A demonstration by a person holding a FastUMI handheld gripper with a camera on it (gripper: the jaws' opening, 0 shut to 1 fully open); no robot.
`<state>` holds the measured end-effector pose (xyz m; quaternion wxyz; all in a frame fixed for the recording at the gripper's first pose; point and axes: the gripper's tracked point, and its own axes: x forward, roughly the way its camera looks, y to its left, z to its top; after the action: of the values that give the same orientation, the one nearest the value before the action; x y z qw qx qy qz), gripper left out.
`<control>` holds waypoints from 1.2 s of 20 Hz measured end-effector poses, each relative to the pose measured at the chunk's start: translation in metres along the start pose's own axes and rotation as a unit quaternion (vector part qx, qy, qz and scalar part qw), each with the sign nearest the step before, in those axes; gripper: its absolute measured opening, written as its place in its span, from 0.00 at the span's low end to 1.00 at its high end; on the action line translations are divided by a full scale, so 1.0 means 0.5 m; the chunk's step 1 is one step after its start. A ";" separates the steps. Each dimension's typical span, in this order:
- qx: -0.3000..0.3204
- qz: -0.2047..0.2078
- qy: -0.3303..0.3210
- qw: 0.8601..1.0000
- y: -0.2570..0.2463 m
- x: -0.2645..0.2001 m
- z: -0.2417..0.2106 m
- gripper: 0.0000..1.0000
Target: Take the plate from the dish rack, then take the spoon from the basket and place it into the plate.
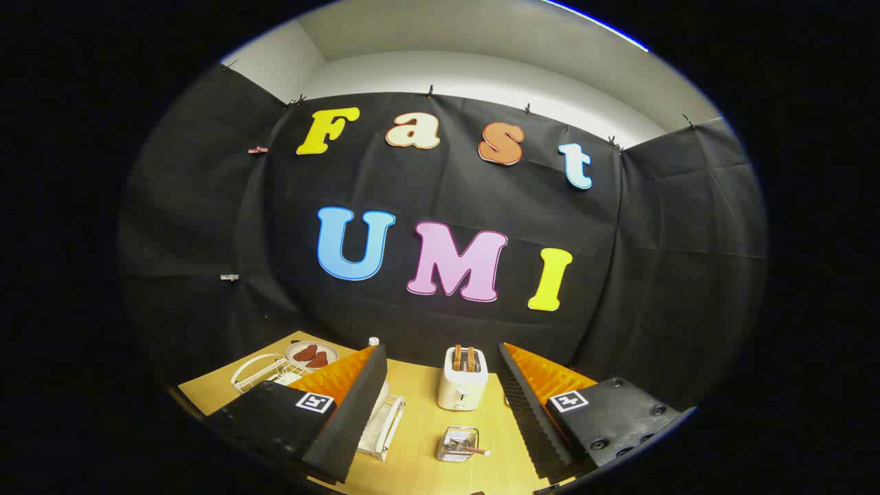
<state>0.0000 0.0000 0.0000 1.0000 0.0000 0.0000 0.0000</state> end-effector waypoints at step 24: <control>-0.008 0.021 0.008 1.000 0.030 0.007 -0.018 0.96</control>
<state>0.0037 0.0152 -0.0092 0.9997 -0.0076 0.0084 0.0211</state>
